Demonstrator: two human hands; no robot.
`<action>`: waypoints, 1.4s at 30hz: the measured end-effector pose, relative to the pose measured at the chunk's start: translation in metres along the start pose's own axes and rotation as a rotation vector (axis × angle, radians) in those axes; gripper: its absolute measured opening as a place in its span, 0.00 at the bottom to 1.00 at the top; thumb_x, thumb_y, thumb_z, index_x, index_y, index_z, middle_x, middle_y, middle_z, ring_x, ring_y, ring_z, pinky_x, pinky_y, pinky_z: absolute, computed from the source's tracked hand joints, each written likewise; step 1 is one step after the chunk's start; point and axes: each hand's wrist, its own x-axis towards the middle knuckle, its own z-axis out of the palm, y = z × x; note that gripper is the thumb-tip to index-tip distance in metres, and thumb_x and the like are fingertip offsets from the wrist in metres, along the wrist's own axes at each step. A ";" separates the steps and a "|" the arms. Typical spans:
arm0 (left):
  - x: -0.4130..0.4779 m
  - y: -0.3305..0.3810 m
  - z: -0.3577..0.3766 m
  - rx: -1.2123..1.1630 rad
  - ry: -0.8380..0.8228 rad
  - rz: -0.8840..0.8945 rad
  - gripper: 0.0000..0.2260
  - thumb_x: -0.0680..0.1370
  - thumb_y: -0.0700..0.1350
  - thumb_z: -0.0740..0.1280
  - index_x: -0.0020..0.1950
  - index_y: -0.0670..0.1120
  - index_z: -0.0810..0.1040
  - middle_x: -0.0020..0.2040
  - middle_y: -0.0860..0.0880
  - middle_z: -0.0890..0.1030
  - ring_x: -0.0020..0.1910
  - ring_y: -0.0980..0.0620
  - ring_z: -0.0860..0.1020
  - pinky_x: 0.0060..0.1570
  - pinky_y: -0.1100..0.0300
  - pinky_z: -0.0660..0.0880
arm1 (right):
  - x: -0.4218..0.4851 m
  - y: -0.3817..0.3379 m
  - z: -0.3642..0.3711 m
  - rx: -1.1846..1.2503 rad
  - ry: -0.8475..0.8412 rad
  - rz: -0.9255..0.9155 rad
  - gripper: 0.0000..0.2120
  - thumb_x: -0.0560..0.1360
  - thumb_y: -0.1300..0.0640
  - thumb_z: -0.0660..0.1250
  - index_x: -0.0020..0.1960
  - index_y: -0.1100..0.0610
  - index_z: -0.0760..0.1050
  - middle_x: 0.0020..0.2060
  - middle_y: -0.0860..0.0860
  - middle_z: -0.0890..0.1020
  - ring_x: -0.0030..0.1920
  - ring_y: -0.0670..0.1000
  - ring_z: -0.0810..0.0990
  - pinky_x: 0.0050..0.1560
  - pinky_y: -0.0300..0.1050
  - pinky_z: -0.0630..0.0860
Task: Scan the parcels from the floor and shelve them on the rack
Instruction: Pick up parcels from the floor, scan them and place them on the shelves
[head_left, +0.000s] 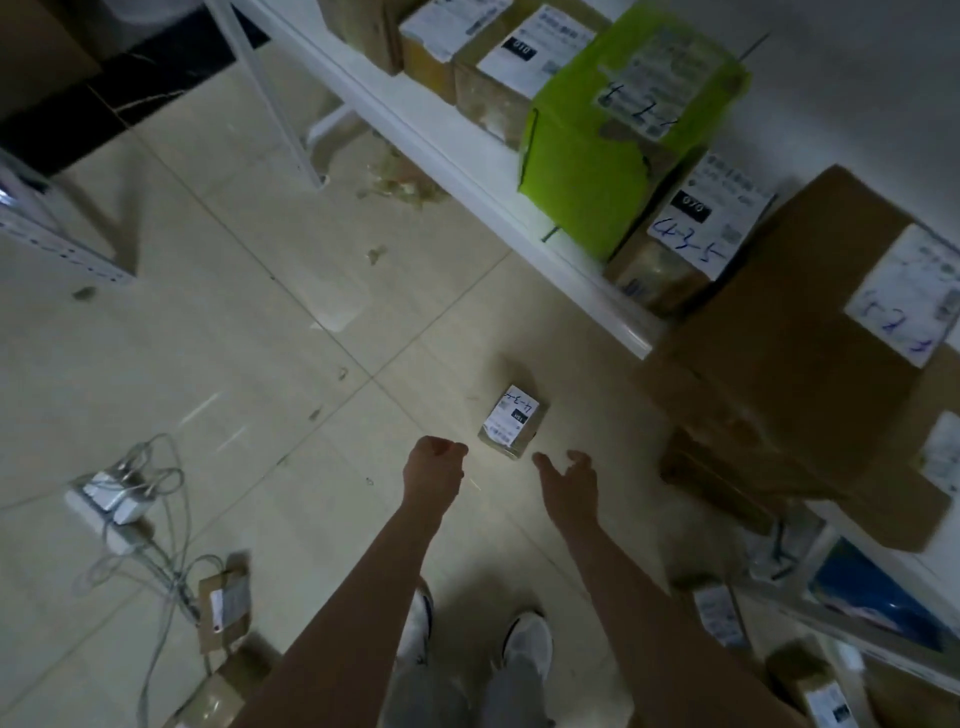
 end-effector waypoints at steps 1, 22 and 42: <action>0.013 -0.004 -0.002 0.036 0.001 0.019 0.06 0.79 0.44 0.68 0.51 0.42 0.76 0.45 0.45 0.81 0.49 0.43 0.81 0.55 0.47 0.80 | 0.011 -0.001 0.012 -0.040 -0.009 -0.014 0.31 0.77 0.45 0.68 0.73 0.61 0.64 0.68 0.63 0.70 0.65 0.62 0.74 0.62 0.51 0.71; 0.258 -0.112 0.027 0.222 -0.023 0.079 0.04 0.79 0.45 0.67 0.48 0.45 0.75 0.49 0.43 0.81 0.53 0.42 0.81 0.57 0.47 0.79 | 0.250 0.068 0.221 0.022 0.165 0.218 0.63 0.65 0.34 0.76 0.77 0.72 0.46 0.73 0.66 0.63 0.72 0.63 0.66 0.68 0.54 0.68; 0.010 0.054 -0.061 -0.020 -0.094 0.044 0.35 0.75 0.52 0.75 0.74 0.40 0.64 0.61 0.42 0.81 0.49 0.49 0.82 0.40 0.62 0.76 | -0.013 -0.071 0.101 0.288 -0.054 -0.277 0.49 0.48 0.35 0.83 0.64 0.50 0.71 0.54 0.51 0.81 0.49 0.53 0.84 0.36 0.50 0.84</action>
